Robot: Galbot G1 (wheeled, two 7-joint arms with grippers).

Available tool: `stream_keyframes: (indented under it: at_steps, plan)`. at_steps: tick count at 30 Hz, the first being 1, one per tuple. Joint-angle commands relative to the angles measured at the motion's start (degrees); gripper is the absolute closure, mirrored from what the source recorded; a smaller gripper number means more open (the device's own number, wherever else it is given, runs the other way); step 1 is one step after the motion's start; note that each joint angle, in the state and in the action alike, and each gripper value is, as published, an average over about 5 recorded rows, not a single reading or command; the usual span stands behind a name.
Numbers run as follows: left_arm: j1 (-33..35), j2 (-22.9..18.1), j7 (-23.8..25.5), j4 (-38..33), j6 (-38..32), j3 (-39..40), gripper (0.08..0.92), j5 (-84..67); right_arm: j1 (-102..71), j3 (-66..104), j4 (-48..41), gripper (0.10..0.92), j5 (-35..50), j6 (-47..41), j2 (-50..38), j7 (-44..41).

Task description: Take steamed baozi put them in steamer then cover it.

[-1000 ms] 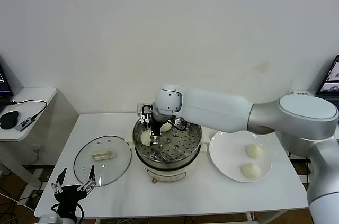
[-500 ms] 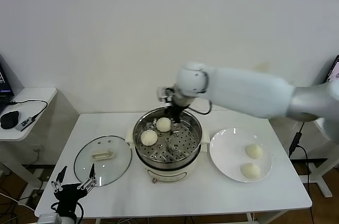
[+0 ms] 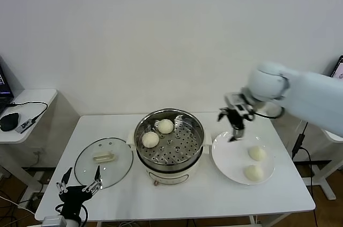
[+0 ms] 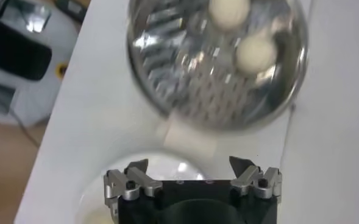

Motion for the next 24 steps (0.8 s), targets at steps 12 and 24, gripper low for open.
stream_keyframes:
  at_steps: [12,24]
  plan:
    - [0.14,-0.69,0.04,0.46,0.16,0.41,0.177,1.41,-38.03,24.76,-3.89,0.203,-19.06,3.56,-8.88,0.65]
    - [0.09,-1.09,0.12,1.38,0.17,-0.47,0.177,1.89,-40.91,26.03,-9.96,0.203,-19.53,2.45,-1.57,1.32]
